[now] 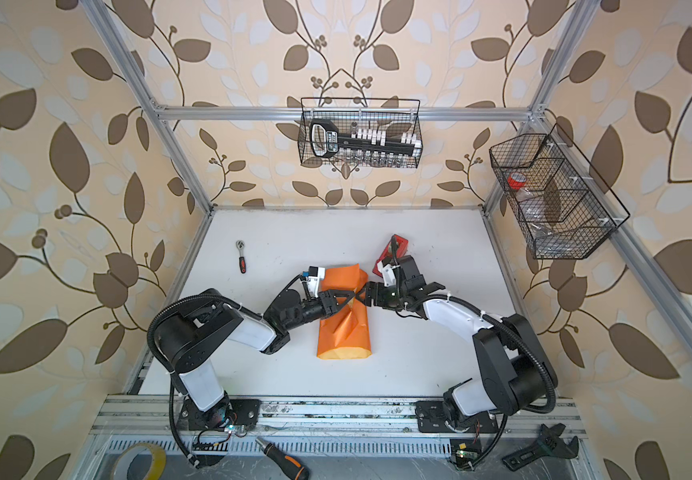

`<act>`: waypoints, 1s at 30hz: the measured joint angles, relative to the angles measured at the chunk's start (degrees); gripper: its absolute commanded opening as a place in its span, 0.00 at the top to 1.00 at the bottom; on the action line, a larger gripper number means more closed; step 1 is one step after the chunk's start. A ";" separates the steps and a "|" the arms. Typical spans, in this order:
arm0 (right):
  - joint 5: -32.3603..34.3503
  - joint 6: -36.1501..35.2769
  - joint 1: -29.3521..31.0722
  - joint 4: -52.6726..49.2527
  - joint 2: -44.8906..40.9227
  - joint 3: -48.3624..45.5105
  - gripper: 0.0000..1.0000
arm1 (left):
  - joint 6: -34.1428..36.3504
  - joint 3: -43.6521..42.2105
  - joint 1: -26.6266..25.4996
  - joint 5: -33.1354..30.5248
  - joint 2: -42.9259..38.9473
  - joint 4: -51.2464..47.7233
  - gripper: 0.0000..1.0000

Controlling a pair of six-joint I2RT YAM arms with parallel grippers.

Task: Wrap the gift box in paper
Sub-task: 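Open and withdraw the right gripper while the left gripper holds the paper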

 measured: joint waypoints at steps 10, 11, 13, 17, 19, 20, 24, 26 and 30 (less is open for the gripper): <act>0.00 -1.77 -3.56 -3.32 -4.79 -0.35 0.12 | 0.00 0.63 -0.09 0.09 -0.24 -1.22 0.47; -0.04 -1.77 -3.56 -3.48 -5.11 -0.68 0.12 | 0.04 0.70 -0.09 0.09 -0.46 -1.55 0.45; -0.90 -1.73 -3.56 -3.04 -6.27 -2.12 0.12 | 0.22 0.96 -0.09 0.15 -0.90 -2.54 0.43; -2.21 -1.33 -2.97 -1.66 -6.93 -4.39 0.11 | 0.48 1.38 -0.22 0.28 -1.46 -4.09 0.42; -2.47 -0.98 -1.95 -0.74 -6.49 -4.79 0.10 | 0.63 1.51 -0.31 0.26 -1.70 -4.74 0.42; -2.64 -0.83 -1.49 -0.11 -6.10 -4.79 0.10 | 0.68 1.53 -0.31 0.22 -1.79 -4.94 0.42; -3.32 0.09 0.11 3.23 -2.95 -4.79 0.10 | 0.79 1.70 -0.33 0.20 -2.01 -5.73 0.42; -3.43 0.28 0.35 4.17 -1.09 -4.79 0.10 | 0.85 1.75 -0.35 0.20 -2.12 -6.03 0.42; -3.19 0.39 0.39 5.16 2.19 -4.94 0.12 | 1.36 2.21 -0.39 0.17 -2.75 -7.80 0.41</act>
